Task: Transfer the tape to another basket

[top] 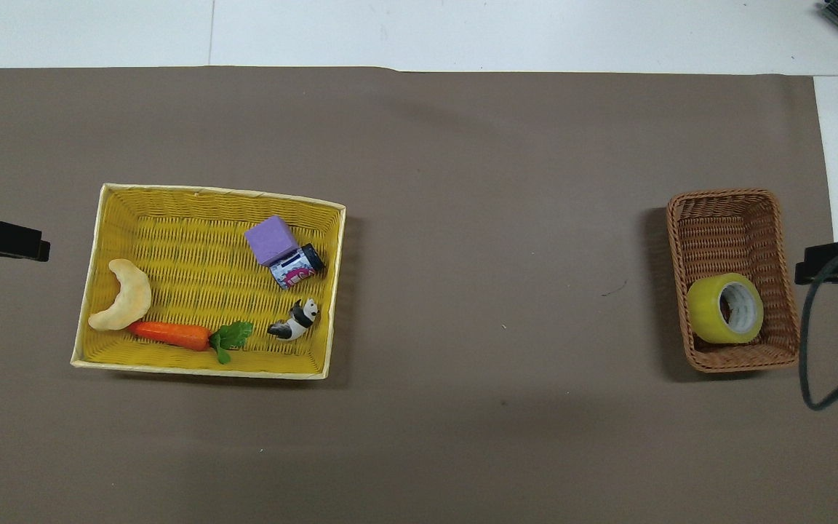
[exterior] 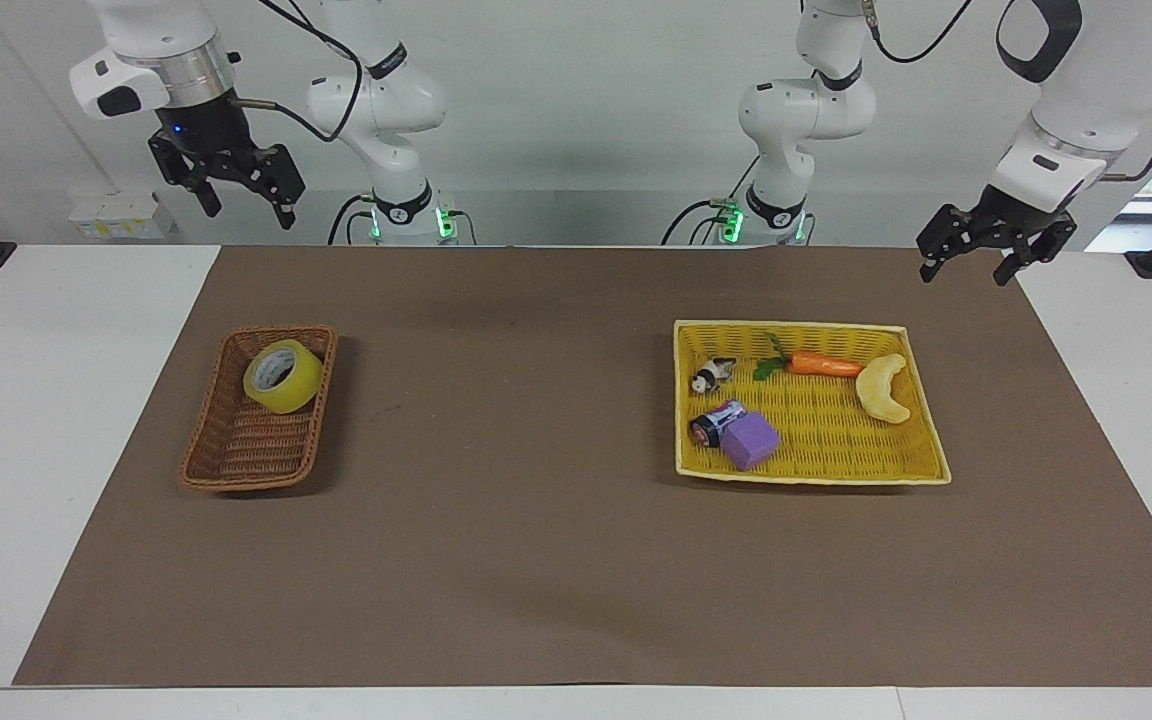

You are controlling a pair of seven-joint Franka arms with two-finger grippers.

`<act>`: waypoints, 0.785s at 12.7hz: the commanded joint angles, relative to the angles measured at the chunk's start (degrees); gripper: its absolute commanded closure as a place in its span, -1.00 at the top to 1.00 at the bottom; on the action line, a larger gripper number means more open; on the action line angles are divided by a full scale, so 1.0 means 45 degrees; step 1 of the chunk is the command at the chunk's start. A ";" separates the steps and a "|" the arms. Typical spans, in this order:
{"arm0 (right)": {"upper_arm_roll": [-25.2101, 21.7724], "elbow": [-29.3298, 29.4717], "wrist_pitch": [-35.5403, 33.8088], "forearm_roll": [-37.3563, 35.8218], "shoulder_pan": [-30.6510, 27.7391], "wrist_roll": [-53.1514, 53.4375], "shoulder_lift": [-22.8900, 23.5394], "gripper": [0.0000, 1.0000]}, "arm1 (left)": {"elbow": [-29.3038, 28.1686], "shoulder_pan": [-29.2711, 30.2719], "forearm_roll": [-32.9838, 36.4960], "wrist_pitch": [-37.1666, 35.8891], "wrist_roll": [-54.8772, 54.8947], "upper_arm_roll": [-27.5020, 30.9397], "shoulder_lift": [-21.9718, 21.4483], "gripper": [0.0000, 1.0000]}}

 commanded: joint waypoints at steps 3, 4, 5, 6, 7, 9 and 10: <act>0.0019 0.0039 0.0062 -0.0238 -0.0138 -0.0590 -0.0006 1.00 | -0.0014 -0.0099 0.0191 -0.0192 0.0018 0.0084 -0.0159 1.00; 0.0019 0.0019 0.0101 -0.0238 -0.0119 -0.0629 -0.0006 1.00 | -0.0014 -0.0099 0.0191 -0.0192 0.0018 0.0084 -0.0159 1.00; 0.0038 0.0019 0.0120 -0.0219 -0.0118 -0.0630 -0.0006 1.00 | -0.0014 -0.0099 0.0172 -0.0192 0.0018 0.0084 -0.0159 1.00; 0.0039 0.0019 0.0043 -0.0122 -0.0118 -0.0630 -0.0026 1.00 | -0.0014 -0.0099 0.0172 -0.0192 0.0018 0.0084 -0.0159 1.00; 0.0000 0.0038 -0.0016 -0.0005 -0.0138 -0.0707 -0.0007 1.00 | -0.0014 -0.0099 0.0191 -0.0192 0.0018 0.0084 -0.0159 1.00; 0.0019 0.0252 -0.0443 -0.0003 -0.0138 -0.1232 0.0071 1.00 | -0.0014 -0.0099 0.0172 -0.0192 0.0018 0.0084 -0.0159 1.00; 0.0019 0.0273 -0.0581 0.0016 -0.0138 -0.1293 0.0072 1.00 | -0.0014 -0.0099 0.0191 -0.0192 0.0018 0.0103 -0.0159 1.00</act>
